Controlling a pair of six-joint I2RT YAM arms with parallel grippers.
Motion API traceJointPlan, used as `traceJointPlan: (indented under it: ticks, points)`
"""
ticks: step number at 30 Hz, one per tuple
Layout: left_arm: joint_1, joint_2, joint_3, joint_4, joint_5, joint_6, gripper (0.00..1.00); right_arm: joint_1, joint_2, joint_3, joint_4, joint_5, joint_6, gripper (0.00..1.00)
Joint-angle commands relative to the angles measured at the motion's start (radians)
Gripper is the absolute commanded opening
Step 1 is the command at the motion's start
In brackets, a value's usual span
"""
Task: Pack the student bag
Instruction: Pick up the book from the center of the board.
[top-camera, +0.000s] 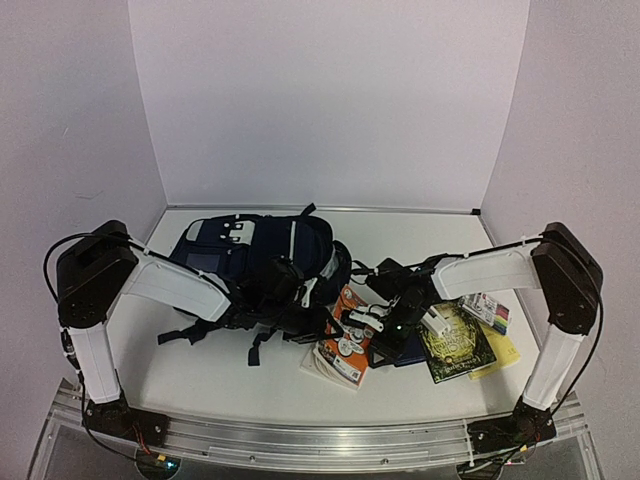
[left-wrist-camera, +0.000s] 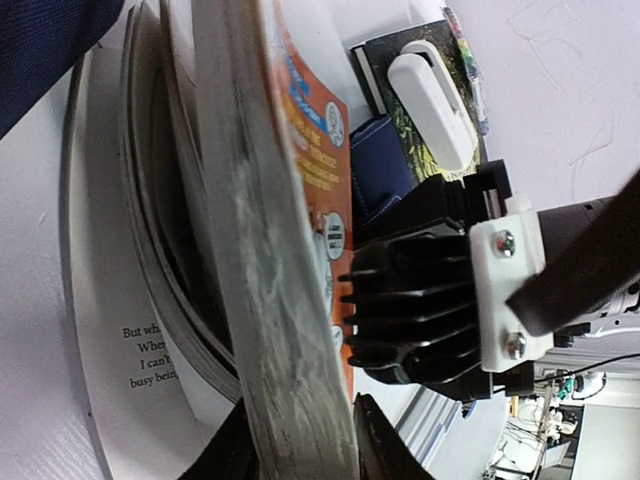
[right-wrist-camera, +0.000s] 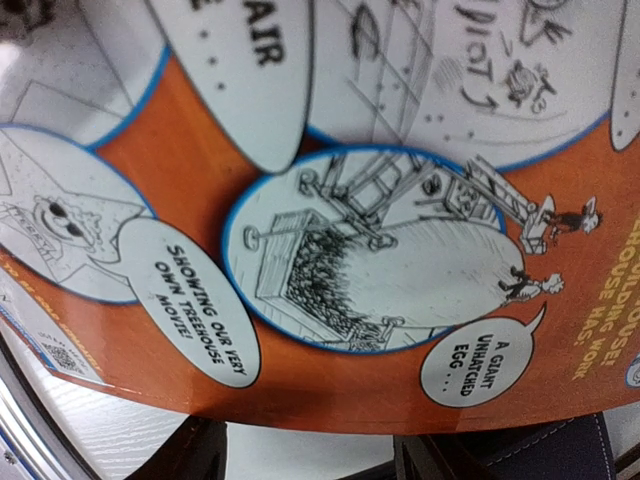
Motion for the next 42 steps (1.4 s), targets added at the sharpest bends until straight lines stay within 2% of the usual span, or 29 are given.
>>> traceJointPlan:
  ticks: [1,3,6,11,15,19,22,25,29,34,39,42]
  points:
    - [-0.024,-0.009,0.02,-0.1,0.012,0.014,0.21,0.011,0.031,0.04,0.119,-0.047,0.029,0.59]
    - [-0.021,-0.04,0.019,-0.115,0.008,0.028,0.13,0.012,0.012,0.048,0.115,-0.049,0.033,0.62]
    - [-0.013,-0.1,0.005,-0.122,0.002,0.043,0.01,0.011,-0.033,0.076,0.094,-0.051,0.055,0.72]
    - [-0.008,-0.215,0.001,-0.14,0.018,0.083,0.0,-0.006,-0.157,0.168,-0.032,-0.135,0.057,0.86]
    - [-0.009,-0.311,0.006,-0.155,0.041,0.125,0.0,-0.045,-0.243,0.258,-0.14,-0.21,0.05,0.93]
    - [-0.006,-0.401,0.023,-0.181,0.056,0.16,0.0,-0.074,-0.34,0.273,-0.153,-0.125,0.011,0.98]
    - [-0.005,-0.453,0.05,-0.193,0.059,0.183,0.0,-0.12,-0.353,0.311,-0.171,-0.118,0.074,0.98]
    - [0.006,-0.501,0.08,-0.23,0.024,0.204,0.0,-0.24,-0.345,0.37,-0.185,-0.294,0.198,0.98]
    - [0.033,-0.575,0.076,-0.159,-0.039,0.202,0.0,-0.326,-0.324,0.45,-0.178,-0.47,0.362,0.98]
    - [0.047,-0.626,0.084,-0.12,-0.115,0.236,0.0,-0.332,-0.304,0.468,-0.168,-0.599,0.446,0.98]
    - [0.052,-0.636,0.097,-0.088,-0.124,0.254,0.0,-0.329,-0.244,0.453,-0.087,-0.742,0.534,0.98]
    - [0.052,-0.64,0.093,-0.063,-0.118,0.247,0.0,-0.31,-0.224,0.452,-0.021,-0.745,0.579,0.98]
